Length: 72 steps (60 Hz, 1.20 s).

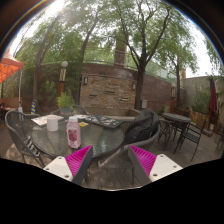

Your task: Pour water

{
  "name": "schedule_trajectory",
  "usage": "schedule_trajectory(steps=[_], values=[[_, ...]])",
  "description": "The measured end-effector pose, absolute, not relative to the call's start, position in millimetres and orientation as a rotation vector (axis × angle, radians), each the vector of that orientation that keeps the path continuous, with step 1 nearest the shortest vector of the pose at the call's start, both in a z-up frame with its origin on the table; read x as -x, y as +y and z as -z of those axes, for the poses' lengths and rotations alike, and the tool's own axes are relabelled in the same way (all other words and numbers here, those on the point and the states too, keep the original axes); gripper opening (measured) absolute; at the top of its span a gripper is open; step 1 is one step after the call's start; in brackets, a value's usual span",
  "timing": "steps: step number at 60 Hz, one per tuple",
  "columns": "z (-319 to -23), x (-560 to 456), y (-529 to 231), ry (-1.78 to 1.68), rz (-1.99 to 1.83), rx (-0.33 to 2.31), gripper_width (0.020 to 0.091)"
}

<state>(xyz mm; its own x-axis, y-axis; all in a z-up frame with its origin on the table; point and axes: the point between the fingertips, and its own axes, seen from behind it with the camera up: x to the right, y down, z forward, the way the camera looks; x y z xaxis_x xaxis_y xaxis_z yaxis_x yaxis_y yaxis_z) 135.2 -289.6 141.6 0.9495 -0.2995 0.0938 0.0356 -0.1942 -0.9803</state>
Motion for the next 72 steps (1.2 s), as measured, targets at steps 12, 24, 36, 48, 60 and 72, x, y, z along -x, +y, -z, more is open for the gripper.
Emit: schedule_trajectory(steps=[12,24,36,48,60,72], values=[[-145.7,-147.0,-294.2,0.162,0.382,1.72,0.0832],[-119.9,-126.6,-281.9,0.16,0.324,1.744,0.0834],[-107.6,-65.6,-209.8,0.121,0.216,1.698,0.0832],[-92.0,-15.7,-114.6,0.085,0.214,1.671,0.0827],[-88.8,-23.3,-47.6,0.168,0.311,1.659,0.0816],[-79.2,-17.2,-30.4,0.214,0.287,1.678,0.0489]])
